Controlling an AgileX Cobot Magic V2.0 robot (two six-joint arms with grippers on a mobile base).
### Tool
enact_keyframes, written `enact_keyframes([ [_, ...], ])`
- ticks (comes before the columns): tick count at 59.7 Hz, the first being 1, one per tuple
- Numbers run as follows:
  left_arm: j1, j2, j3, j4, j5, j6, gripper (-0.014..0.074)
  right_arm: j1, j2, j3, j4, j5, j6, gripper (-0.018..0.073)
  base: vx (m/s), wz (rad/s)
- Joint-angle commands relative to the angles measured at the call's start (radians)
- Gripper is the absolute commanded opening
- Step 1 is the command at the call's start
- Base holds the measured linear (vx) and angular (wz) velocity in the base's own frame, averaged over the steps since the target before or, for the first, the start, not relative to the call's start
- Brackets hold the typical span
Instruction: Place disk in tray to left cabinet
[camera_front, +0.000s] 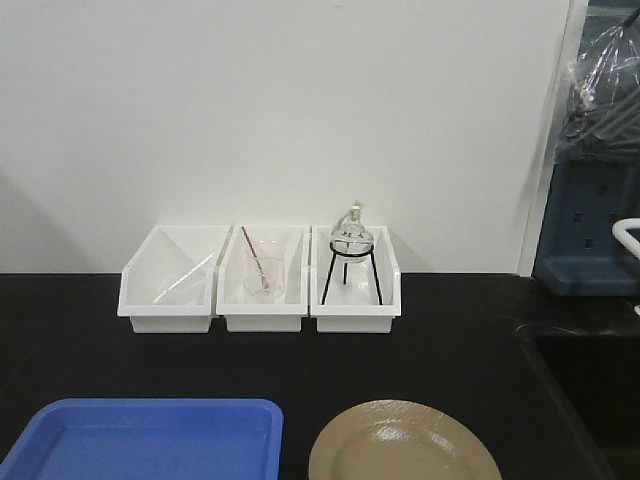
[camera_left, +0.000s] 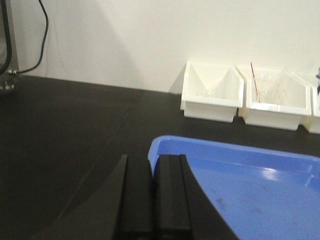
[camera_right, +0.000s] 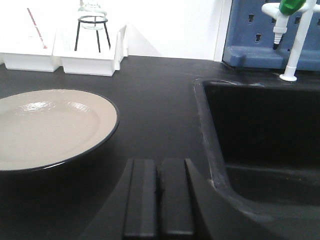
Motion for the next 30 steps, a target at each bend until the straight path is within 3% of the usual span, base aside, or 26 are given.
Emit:
enact_keyframes([
  [1,-0.005,-0.017,0.012,-0.012,-0.119,-0.009,0.0013,0.000,-0.013,0.019,-0.013,-0.136,-0.008,-0.0001,0.00,0.00],
  [12,-0.005,-0.017,-0.013,-0.112,-0.246,-0.038,0.0013,0.000,-0.012,0.008,-0.012,-0.365,-0.008,-0.0001,0.00,0.00],
  [17,-0.005,-0.016,-0.066,-0.116,-0.277,-0.032,0.0013,0.000,-0.012,-0.046,-0.012,-0.440,-0.008,0.0001,0.00,0.00],
  [25,-0.005,-0.012,-0.210,-0.083,-0.262,0.022,0.0013,0.000,0.002,-0.227,-0.003,-0.336,-0.004,0.0005,0.00,0.00],
  [30,-0.005,0.022,-0.333,-0.033,-0.195,0.056,0.0013,0.000,0.047,-0.348,-0.004,-0.221,-0.005,0.0008,0.00,0.00],
])
